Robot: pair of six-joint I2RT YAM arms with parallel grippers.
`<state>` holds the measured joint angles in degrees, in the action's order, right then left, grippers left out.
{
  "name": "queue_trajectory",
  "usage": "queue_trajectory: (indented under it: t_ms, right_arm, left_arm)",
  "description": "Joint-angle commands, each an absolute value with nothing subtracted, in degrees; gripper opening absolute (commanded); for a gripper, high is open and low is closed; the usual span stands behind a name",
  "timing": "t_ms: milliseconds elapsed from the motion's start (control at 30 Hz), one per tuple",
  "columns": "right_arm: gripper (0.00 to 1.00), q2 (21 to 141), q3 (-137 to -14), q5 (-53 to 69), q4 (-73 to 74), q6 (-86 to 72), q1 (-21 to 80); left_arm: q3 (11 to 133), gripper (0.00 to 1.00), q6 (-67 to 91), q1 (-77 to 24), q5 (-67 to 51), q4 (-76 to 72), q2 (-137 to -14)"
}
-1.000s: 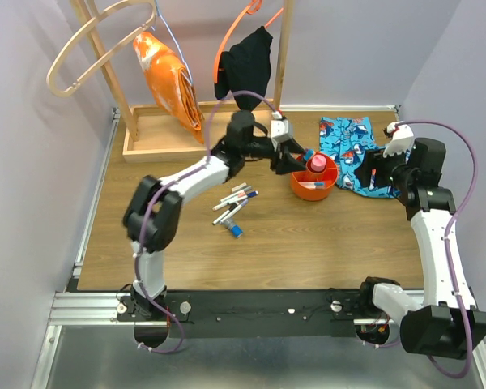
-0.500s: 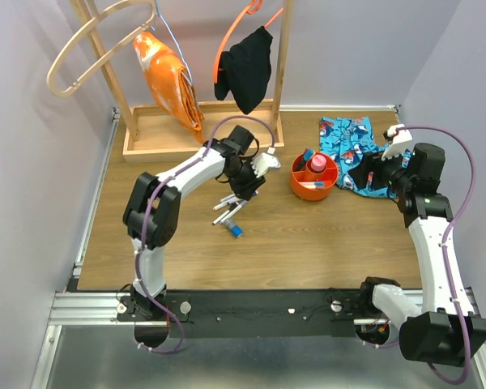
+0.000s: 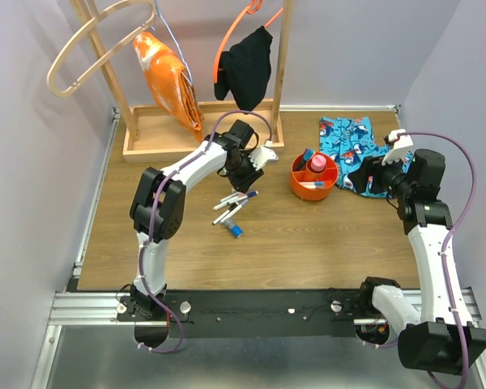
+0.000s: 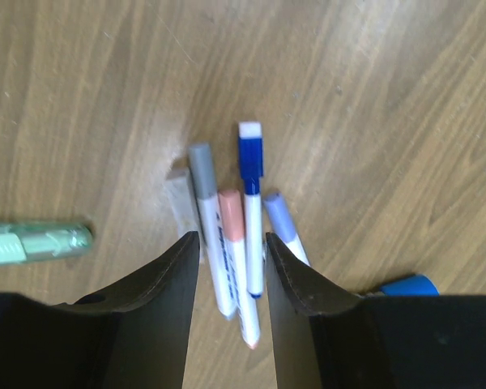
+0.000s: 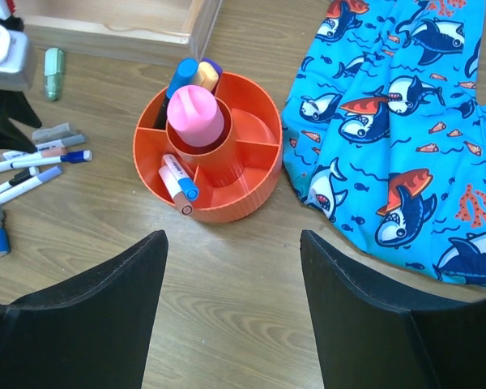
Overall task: Sort the stationery into containers
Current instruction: Pick up the pen from the center of the board.
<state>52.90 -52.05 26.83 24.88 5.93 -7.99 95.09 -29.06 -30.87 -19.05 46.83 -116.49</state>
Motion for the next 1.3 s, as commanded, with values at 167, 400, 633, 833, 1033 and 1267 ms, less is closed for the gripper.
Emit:
queue_trajectory:
  t_ms: [167,400,633,833,1033,1267]
  right_arm:
    - [0.74,52.1,-51.2,25.4,23.9,5.4,-8.3]
    - [0.75,52.4,-51.2,24.8,23.7,5.8,-8.3]
    - [0.75,53.3,-51.5,24.5,23.5,5.8,-8.3]
    - [0.75,53.9,-51.7,24.3,23.6,6.1,-8.3]
    - [0.75,53.8,-51.7,24.1,24.1,6.7,-8.3]
    - [0.75,53.4,-51.2,24.0,24.1,7.0,-8.3]
  left_arm:
    - [103.3,0.47,-28.9,-33.5,-20.1,49.3,-124.4]
    - [104.0,0.48,-29.0,-34.4,-18.7,49.1,-126.6]
    - [105.3,0.48,-28.8,-34.4,-17.3,49.4,-128.9]
    - [107.0,0.47,-28.5,-34.5,-17.4,50.4,-131.3]
    - [109.3,0.12,-28.8,-34.5,-22.9,55.6,-130.1]
    - [118.4,0.05,-26.4,-34.6,-38.4,62.0,-122.0]
